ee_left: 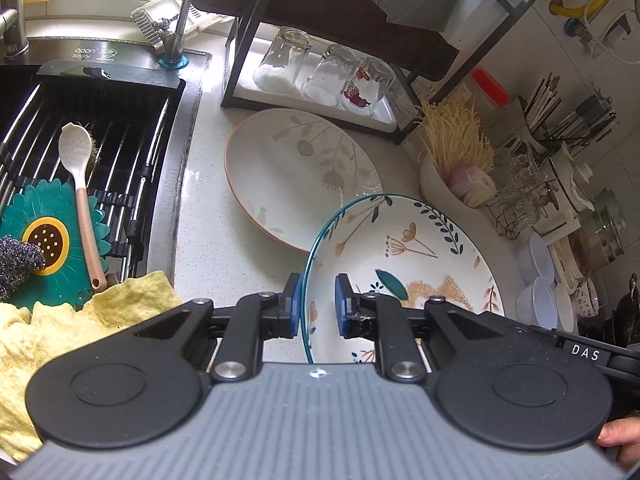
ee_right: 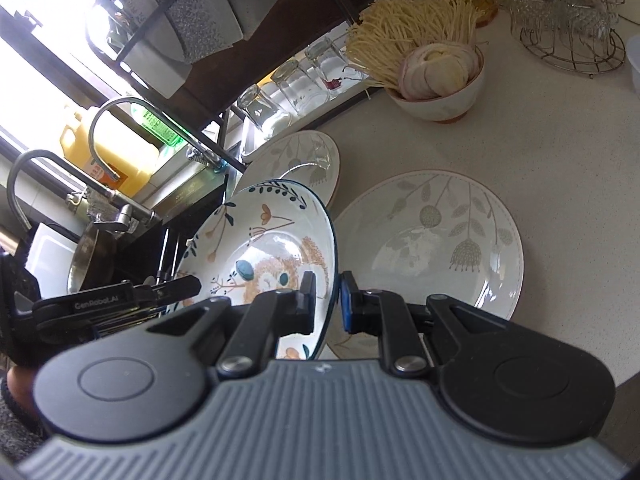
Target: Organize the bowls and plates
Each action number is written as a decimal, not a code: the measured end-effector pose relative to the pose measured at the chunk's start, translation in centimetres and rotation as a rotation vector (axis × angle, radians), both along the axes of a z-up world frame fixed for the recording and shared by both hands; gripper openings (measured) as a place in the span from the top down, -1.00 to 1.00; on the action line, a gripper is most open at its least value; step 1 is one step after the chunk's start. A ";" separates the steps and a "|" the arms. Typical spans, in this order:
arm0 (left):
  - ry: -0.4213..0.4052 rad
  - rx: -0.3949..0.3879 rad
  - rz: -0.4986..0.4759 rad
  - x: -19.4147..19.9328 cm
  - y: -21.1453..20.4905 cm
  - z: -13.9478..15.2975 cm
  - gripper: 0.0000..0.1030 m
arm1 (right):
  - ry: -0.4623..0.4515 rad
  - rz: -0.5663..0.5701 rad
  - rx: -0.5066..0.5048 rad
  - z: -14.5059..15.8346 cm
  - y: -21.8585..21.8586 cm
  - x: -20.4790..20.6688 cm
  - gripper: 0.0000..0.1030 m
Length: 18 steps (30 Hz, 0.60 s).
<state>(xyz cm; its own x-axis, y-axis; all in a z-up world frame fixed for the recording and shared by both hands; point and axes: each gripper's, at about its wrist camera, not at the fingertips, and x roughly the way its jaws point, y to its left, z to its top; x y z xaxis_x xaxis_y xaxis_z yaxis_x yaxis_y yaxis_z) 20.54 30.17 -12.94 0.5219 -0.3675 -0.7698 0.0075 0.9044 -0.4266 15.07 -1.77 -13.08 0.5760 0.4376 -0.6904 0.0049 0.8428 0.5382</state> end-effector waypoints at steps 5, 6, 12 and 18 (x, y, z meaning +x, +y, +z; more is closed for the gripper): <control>-0.001 0.012 0.018 -0.3 -1.9 0.3 0.61 | -0.001 0.020 -0.003 0.1 -1.6 0.9 0.70; 0.003 0.013 0.022 -0.3 -2.3 0.2 0.62 | -0.005 0.022 -0.004 0.1 -1.9 0.9 0.70; 0.020 0.038 0.020 -0.1 -5.0 -0.3 0.61 | -0.011 0.028 -0.023 -0.3 -4.0 1.2 0.70; 0.044 0.061 0.008 0.1 -7.7 -1.0 0.61 | -0.003 0.032 -0.032 -1.1 -6.3 1.1 0.70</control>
<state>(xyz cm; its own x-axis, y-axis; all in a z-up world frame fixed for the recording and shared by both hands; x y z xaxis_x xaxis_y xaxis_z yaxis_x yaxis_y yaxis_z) 20.60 22.44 -13.94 0.4900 -0.3149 -0.8129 -0.0170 0.9289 -0.3700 16.13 -8.03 -14.21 0.5643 0.4336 -0.7026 -0.0234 0.8591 0.5113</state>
